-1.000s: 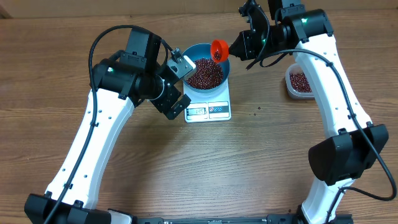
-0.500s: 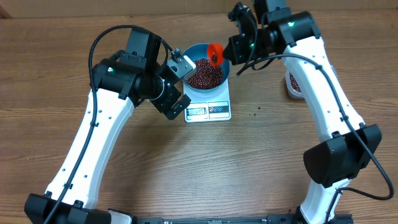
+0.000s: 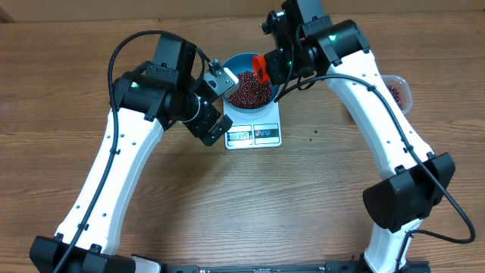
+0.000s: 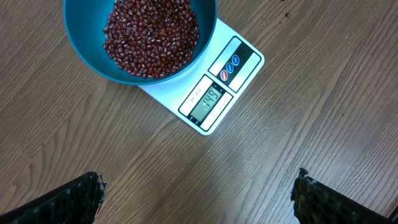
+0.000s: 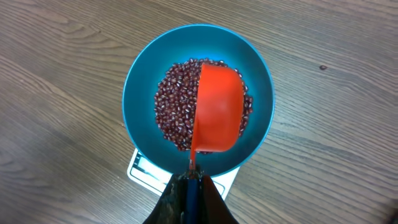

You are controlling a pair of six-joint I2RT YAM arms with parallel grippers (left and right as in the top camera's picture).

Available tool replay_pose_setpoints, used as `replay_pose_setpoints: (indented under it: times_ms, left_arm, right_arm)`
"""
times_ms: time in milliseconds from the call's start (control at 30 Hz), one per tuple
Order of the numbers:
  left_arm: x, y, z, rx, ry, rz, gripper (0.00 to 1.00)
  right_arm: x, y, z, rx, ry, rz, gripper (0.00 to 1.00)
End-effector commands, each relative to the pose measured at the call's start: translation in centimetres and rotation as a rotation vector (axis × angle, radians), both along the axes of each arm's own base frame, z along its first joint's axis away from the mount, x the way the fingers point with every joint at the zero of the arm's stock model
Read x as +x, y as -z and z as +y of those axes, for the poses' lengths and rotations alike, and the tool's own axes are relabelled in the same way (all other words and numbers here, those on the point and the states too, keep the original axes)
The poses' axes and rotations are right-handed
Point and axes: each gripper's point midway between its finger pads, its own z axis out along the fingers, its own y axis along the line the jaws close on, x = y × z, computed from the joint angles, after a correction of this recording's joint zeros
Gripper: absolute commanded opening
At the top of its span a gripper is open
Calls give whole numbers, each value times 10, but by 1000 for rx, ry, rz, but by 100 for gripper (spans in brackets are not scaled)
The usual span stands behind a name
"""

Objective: Scoop item into bowl and weigh 150g on scale
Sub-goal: 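Tilt the red cup again to trickle remaining beans into bowl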

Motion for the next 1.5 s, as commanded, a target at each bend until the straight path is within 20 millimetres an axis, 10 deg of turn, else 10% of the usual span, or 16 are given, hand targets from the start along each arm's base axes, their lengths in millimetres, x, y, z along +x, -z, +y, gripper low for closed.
replay_pose_setpoints:
  times_ms: [0,1467]
  left_arm:
    - [0,4,1,7,10,5,100]
    - [0,4,1,7,10,5,99]
  right_arm:
    - [3,-23,-2,-17,-20,-81,4]
    - [4,-28,9,19,-73,-105,4]
